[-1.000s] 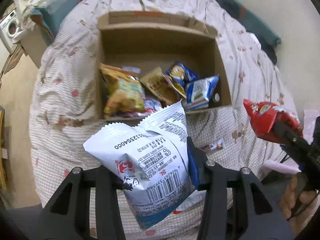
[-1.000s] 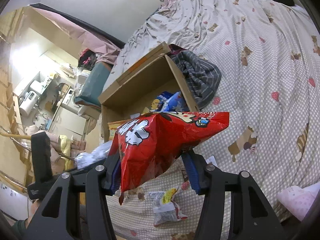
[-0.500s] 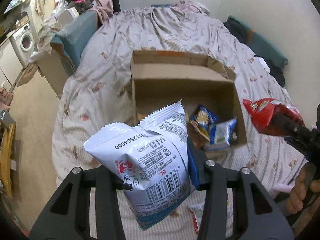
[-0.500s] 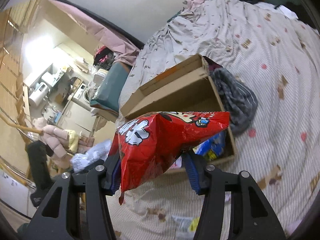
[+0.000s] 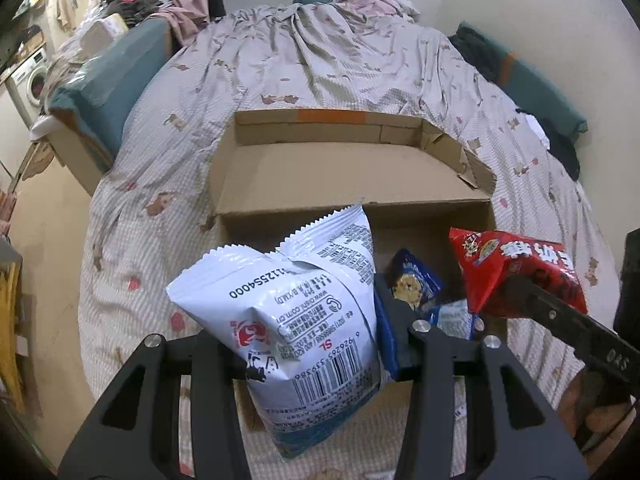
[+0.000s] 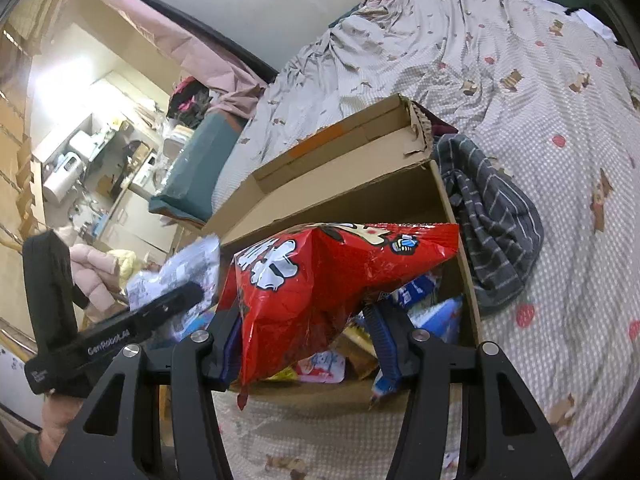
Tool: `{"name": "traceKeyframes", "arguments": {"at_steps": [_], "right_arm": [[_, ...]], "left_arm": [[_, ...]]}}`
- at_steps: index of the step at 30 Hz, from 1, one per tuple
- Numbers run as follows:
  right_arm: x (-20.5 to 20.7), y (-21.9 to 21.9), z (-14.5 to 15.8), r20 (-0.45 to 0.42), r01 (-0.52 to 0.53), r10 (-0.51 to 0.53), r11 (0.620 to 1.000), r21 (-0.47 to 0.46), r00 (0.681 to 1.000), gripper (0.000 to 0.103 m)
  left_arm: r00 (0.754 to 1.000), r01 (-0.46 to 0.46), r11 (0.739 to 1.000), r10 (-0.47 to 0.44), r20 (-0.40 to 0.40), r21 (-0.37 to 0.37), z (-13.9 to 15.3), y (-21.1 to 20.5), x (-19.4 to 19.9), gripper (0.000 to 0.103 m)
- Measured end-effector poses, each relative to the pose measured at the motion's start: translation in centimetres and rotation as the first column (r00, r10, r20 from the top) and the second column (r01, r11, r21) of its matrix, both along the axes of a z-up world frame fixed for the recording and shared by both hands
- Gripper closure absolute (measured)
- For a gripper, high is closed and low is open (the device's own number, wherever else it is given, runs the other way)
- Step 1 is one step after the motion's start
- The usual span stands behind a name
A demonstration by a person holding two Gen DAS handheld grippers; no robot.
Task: Organize snacks
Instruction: 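Carry the white-blue bag and red bag over the box with both grippers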
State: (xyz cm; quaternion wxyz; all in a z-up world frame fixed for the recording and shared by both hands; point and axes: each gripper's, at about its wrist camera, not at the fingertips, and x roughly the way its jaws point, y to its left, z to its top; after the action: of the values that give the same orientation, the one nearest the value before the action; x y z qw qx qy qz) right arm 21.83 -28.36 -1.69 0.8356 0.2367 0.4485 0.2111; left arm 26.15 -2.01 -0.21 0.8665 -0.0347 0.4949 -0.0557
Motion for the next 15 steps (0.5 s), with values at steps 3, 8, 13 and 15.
{"name": "traceKeyframes", "arguments": {"at_steps": [3, 8, 13, 15], "right_arm": [[0.4, 0.1, -0.2, 0.021, 0.008, -0.008, 1.000, -0.002, 1.000, 0.047], [1.2, 0.0, -1.3, 0.001, 0.005, -0.005, 1.000, -0.007, 1.000, 0.047], [1.9, -0.3, -1.9, -0.010, 0.017, -0.017, 1.000, 0.010, 1.000, 0.047], [2.2, -0.4, -2.1, -0.008, 0.023, -0.023, 1.000, 0.013, 1.000, 0.046]], "left_arm": [[1.000, 0.003, 1.000, -0.003, -0.016, -0.006, -0.9, -0.7, 1.0, 0.062], [1.000, -0.002, 1.000, 0.003, -0.029, 0.014, -2.0, -1.4, 1.7, 0.062], [0.999, -0.018, 1.000, 0.019, -0.034, 0.021, -2.2, -1.2, 1.9, 0.060], [0.999, -0.019, 1.000, 0.020, -0.030, 0.025, -2.1, -1.1, 1.9, 0.059]]}}
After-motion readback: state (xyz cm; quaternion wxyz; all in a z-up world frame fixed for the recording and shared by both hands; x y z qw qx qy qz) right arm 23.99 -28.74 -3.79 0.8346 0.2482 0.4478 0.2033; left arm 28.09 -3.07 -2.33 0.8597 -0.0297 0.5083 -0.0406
